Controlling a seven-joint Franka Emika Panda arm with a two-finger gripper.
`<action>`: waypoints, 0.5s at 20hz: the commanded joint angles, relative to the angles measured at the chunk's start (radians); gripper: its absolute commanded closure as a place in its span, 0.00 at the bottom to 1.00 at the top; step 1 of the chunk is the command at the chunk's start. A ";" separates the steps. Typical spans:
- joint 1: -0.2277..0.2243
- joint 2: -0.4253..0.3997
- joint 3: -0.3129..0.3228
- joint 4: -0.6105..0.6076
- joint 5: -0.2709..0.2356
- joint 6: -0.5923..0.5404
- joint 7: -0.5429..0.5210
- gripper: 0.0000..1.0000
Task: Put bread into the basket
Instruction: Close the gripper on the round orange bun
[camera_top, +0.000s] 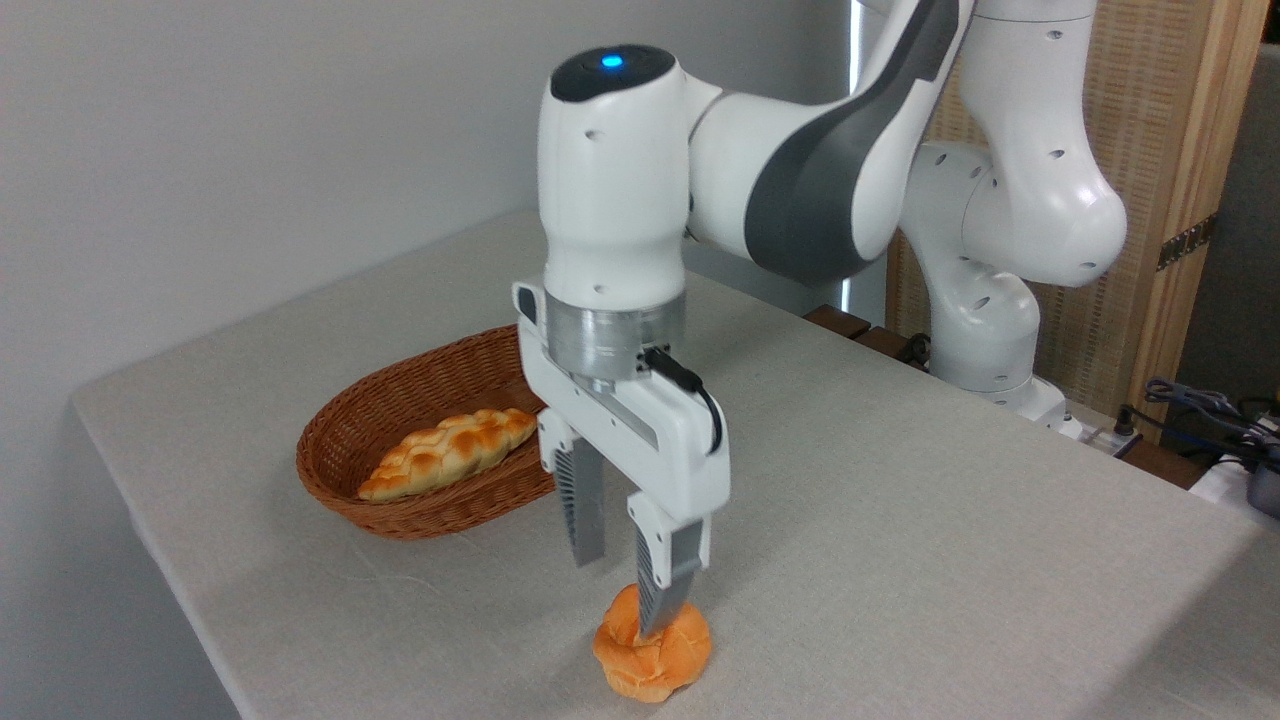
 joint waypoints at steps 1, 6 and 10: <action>-0.004 0.003 0.030 -0.022 0.001 0.022 0.066 0.00; -0.004 0.025 0.029 -0.023 0.117 0.021 0.065 0.00; -0.004 0.037 0.029 -0.022 0.124 0.022 0.064 0.00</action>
